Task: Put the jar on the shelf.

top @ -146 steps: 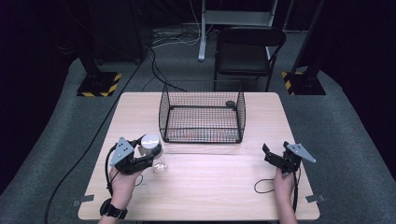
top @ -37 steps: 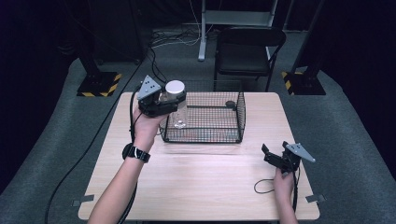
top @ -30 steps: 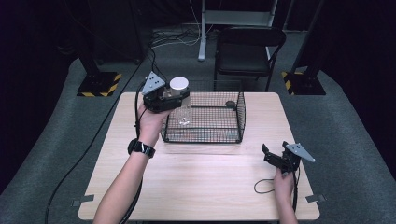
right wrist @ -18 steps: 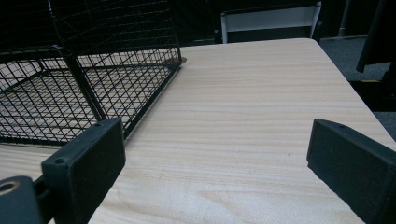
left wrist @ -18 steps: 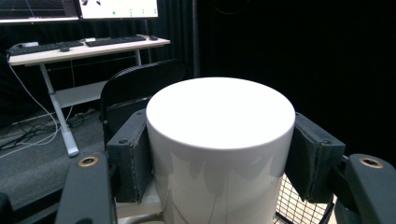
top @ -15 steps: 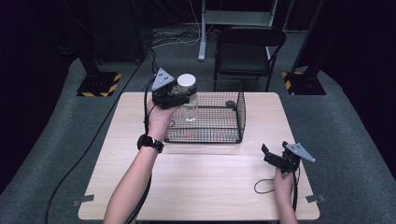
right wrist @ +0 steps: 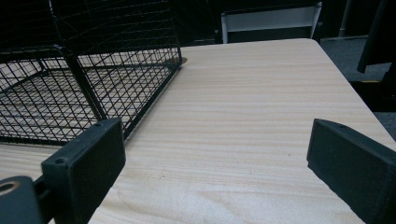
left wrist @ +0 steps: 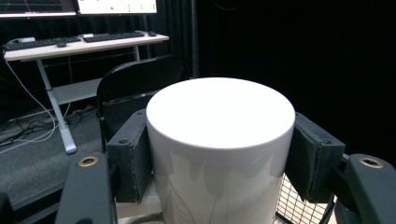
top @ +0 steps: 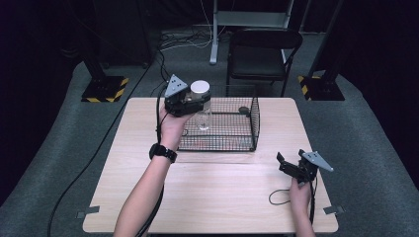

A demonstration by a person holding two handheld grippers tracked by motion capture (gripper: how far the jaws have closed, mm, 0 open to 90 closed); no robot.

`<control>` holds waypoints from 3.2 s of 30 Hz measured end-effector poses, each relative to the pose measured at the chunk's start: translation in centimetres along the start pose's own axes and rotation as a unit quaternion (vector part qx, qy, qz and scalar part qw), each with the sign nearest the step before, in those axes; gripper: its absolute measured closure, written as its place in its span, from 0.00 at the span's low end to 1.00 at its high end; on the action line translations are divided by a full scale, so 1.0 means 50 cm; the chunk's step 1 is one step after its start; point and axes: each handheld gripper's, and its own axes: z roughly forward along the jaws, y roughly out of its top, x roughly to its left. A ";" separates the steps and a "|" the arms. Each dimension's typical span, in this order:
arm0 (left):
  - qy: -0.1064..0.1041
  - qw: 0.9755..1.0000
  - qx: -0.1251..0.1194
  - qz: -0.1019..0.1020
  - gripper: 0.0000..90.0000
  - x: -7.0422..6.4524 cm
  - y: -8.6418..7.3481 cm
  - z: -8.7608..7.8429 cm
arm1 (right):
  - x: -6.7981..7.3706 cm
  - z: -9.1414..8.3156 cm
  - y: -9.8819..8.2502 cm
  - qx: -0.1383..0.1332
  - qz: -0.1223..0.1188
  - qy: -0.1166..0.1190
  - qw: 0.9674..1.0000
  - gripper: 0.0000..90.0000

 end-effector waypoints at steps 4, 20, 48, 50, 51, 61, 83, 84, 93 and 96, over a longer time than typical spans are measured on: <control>0.002 1.000 0.002 0.000 0.36 -0.001 -0.013 0.003 | 0.000 0.000 0.000 0.000 0.000 0.000 1.000 0.04; 0.014 0.999 0.026 -0.012 0.36 -0.003 -0.105 0.023 | 0.001 0.000 0.000 0.001 -0.001 0.001 1.000 0.04; 0.028 0.999 0.038 -0.015 0.36 -0.009 -0.178 0.039 | 0.001 0.001 0.000 0.002 -0.003 0.002 1.000 0.04; 0.029 0.999 0.037 -0.015 0.36 -0.010 -0.180 0.040 | 0.001 0.001 0.000 0.002 -0.003 0.002 1.000 0.04; 0.029 0.999 0.039 -0.014 0.36 -0.010 -0.181 0.041 | 0.001 0.001 0.000 0.002 -0.003 0.002 1.000 0.04; 0.030 0.999 0.040 -0.007 0.36 -0.016 -0.185 0.043 | 0.002 0.001 0.000 0.003 -0.004 0.003 1.000 0.04; 0.024 0.999 0.017 -0.031 0.17 -0.006 -0.185 0.027 | 0.003 0.002 -0.001 0.005 -0.007 0.004 1.000 0.04; 0.020 0.999 0.014 -0.033 0.16 -0.004 -0.184 0.024 | 0.003 0.002 -0.001 0.005 -0.007 0.004 1.000 0.04; 0.016 0.998 -0.015 -0.052 0.02 0.010 -0.178 -0.024 | 0.003 0.002 -0.001 0.005 -0.008 0.004 1.000 0.04; 0.014 0.998 -0.024 -0.058 0.00 0.013 -0.176 -0.046 | 0.003 0.002 -0.001 0.005 -0.008 0.004 1.000 0.04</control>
